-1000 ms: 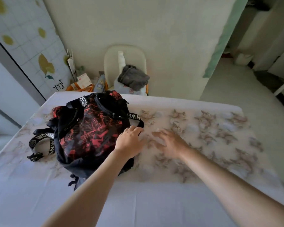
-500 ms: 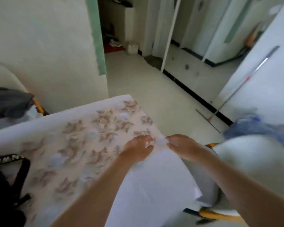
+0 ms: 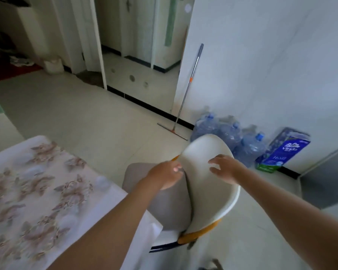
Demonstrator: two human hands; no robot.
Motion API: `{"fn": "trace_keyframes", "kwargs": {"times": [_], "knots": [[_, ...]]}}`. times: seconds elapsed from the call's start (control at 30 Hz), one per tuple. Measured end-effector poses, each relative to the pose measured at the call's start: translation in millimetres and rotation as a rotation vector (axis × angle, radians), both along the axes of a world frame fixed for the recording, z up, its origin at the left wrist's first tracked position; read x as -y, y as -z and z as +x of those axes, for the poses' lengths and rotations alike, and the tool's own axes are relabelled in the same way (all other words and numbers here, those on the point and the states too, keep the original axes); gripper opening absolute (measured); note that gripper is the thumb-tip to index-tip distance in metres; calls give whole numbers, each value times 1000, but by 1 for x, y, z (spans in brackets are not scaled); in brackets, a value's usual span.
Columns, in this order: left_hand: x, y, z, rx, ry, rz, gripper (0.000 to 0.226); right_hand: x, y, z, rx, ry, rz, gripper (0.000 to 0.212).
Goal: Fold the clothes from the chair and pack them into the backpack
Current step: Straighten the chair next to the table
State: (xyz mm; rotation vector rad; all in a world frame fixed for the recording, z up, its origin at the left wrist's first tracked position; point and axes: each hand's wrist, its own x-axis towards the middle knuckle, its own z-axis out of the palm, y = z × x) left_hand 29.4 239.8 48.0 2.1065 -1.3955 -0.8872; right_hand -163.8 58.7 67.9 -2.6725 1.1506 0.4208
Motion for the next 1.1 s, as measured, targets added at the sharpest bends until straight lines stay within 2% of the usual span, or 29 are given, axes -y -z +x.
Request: {"fn": "trace_keyframes", "kwargs": {"times": [0.1, 0.27, 0.37, 0.47, 0.53, 0.67, 0.8, 1.0, 1.1], "knots": [[65, 17, -44, -41, 56, 71, 41, 53, 15, -30, -2, -4, -25, 47], [161, 52, -124, -108, 59, 173, 71, 128, 50, -62, -1, -34, 8, 68], [205, 68, -167, -90, 36, 253, 99, 160, 69, -77, 90, -27, 191, 91], [233, 83, -191, -117, -124, 241, 117, 182, 82, -76, 192, 128, 475, 109], [239, 92, -196, -137, -220, 191, 110, 185, 89, -65, 245, 275, 631, 102], [239, 100, -187, -187, -273, 184, 94, 184, 94, -40, 254, 364, 672, 71], [235, 95, -170, -196, -297, 175, 89, 186, 91, -22, 284, 334, 739, 73], [206, 91, -122, -159, -339, 204, 95, 167, 95, 23, 328, 286, 879, 76], [183, 90, -87, -115, -361, 219, 93, 153, 98, 54, 332, 245, 963, 70]]}}
